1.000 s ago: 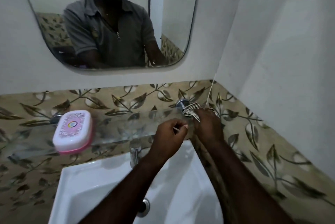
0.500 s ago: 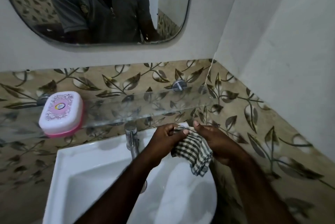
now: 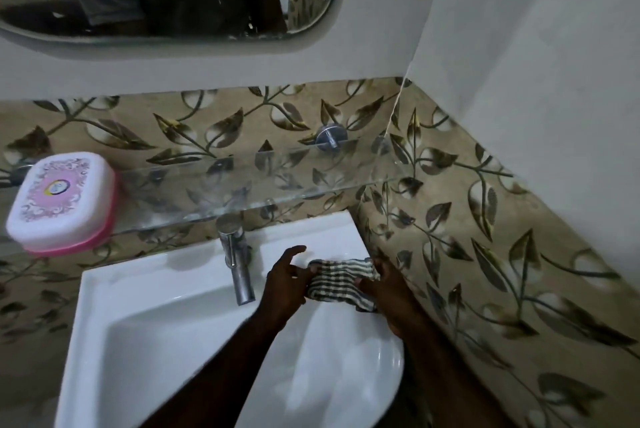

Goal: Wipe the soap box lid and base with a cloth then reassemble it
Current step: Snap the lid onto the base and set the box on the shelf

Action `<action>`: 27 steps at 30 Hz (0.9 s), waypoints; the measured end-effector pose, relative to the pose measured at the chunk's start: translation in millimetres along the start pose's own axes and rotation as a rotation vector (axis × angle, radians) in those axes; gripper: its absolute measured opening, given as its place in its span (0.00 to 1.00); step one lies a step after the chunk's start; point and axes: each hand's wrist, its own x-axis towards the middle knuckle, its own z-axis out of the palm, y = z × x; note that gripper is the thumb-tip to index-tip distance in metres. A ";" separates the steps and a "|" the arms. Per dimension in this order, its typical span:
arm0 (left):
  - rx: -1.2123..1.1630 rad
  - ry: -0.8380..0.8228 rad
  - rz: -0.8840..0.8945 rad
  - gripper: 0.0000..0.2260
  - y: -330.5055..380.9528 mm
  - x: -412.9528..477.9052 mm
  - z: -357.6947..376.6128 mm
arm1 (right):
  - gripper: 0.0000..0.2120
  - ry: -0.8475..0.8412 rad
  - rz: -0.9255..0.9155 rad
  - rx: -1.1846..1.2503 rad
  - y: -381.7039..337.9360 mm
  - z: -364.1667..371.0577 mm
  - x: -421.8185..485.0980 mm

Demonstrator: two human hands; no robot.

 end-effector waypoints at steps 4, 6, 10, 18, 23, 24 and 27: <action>-0.014 -0.061 0.037 0.09 -3.8 17.3 -1.0 | 0.21 -0.029 -0.201 -0.200 -14.2 0.3 20.1; -0.040 0.007 0.061 0.08 3.5 29.3 3.3 | 0.20 -0.052 -0.295 -0.235 -29.7 4.0 37.2; 0.216 0.145 0.168 0.09 1.2 55.4 11.4 | 0.21 0.058 -0.390 -0.328 -47.0 15.7 73.5; 0.951 -0.002 0.475 0.21 -25.0 69.8 22.9 | 0.24 0.089 -0.703 -1.099 25.7 51.4 83.2; 1.112 -0.083 0.401 0.25 -32.4 82.2 23.7 | 0.30 0.082 -0.643 -1.286 49.5 42.9 95.0; 1.122 -0.106 0.386 0.25 -32.6 84.1 22.5 | 0.31 0.072 -0.619 -1.293 46.8 43.5 94.5; 1.172 -0.140 0.354 0.26 -29.2 85.8 20.1 | 0.33 0.035 -0.586 -1.282 43.4 42.8 96.2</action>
